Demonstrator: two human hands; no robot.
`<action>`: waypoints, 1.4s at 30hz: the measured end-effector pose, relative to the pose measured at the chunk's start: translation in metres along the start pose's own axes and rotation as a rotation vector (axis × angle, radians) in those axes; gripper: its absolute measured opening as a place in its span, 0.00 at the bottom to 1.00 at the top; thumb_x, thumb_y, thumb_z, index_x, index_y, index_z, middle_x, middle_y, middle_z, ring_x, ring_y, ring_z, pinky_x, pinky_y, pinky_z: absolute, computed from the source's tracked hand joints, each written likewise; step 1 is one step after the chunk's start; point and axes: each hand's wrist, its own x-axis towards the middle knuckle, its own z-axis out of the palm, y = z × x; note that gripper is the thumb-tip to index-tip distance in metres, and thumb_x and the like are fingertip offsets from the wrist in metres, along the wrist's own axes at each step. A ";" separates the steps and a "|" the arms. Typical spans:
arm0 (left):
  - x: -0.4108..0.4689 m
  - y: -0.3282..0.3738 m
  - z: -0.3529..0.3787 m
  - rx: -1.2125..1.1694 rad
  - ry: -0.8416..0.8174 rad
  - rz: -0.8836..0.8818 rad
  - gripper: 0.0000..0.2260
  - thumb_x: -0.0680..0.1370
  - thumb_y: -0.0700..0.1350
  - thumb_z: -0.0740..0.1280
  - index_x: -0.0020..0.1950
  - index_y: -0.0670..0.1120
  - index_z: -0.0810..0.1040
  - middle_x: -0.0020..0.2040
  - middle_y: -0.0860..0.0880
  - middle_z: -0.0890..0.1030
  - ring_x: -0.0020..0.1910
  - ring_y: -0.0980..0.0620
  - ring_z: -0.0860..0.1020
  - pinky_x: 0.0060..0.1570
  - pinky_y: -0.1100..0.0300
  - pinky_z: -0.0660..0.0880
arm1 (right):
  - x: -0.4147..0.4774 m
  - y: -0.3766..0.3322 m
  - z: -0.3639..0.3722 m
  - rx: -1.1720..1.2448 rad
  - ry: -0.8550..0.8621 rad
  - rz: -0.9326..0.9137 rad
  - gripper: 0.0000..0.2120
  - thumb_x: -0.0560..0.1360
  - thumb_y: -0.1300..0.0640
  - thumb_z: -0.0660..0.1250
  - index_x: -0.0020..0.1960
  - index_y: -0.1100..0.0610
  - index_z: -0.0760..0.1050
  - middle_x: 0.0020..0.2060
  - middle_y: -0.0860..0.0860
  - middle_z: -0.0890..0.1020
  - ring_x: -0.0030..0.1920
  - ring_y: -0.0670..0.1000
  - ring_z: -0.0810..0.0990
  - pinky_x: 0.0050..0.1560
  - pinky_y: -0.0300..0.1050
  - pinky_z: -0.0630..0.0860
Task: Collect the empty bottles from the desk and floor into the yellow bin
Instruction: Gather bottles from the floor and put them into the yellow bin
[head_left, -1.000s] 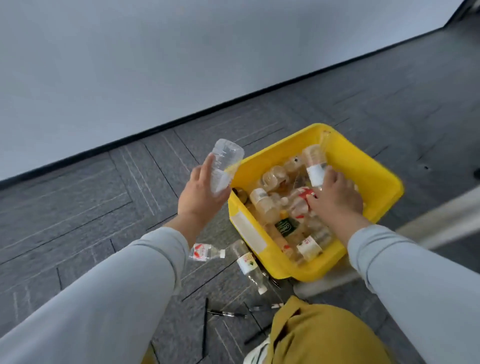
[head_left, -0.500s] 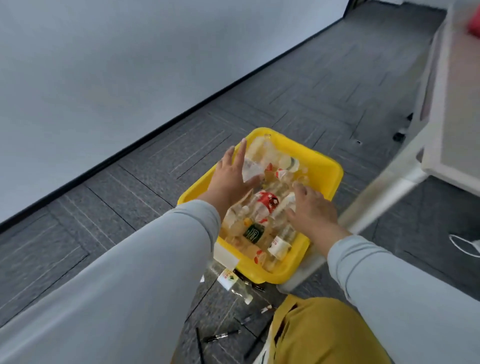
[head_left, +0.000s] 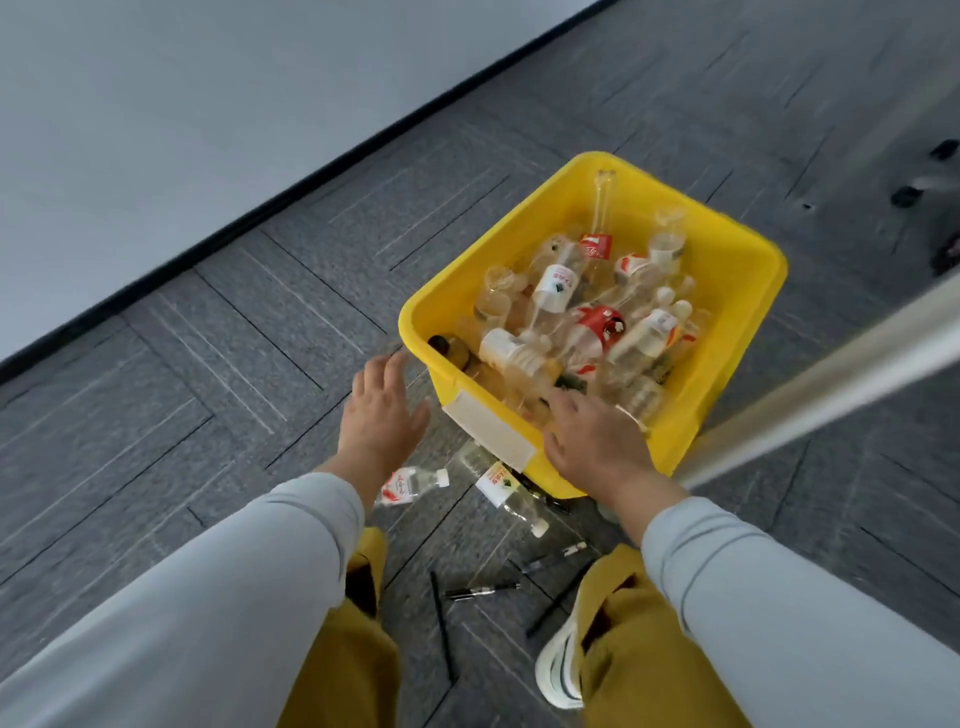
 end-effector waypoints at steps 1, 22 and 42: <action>-0.004 -0.016 0.008 0.026 -0.005 -0.029 0.28 0.78 0.50 0.63 0.75 0.45 0.56 0.71 0.42 0.61 0.68 0.42 0.62 0.68 0.50 0.62 | 0.002 -0.009 0.013 -0.001 0.022 -0.091 0.19 0.73 0.55 0.67 0.62 0.59 0.72 0.49 0.56 0.80 0.46 0.58 0.80 0.37 0.47 0.76; 0.026 -0.149 0.209 0.411 -0.550 -0.023 0.39 0.74 0.45 0.70 0.77 0.46 0.48 0.77 0.44 0.51 0.76 0.43 0.48 0.74 0.46 0.52 | 0.017 -0.034 0.243 -0.093 -0.107 -0.367 0.18 0.57 0.62 0.76 0.45 0.58 0.77 0.32 0.55 0.78 0.29 0.57 0.77 0.22 0.45 0.73; 0.040 -0.166 0.237 0.351 -0.265 0.122 0.36 0.68 0.53 0.73 0.72 0.46 0.63 0.63 0.42 0.70 0.57 0.40 0.74 0.54 0.48 0.72 | 0.033 0.008 0.347 0.119 -0.450 0.270 0.50 0.71 0.45 0.71 0.76 0.52 0.36 0.72 0.61 0.59 0.70 0.62 0.63 0.65 0.57 0.70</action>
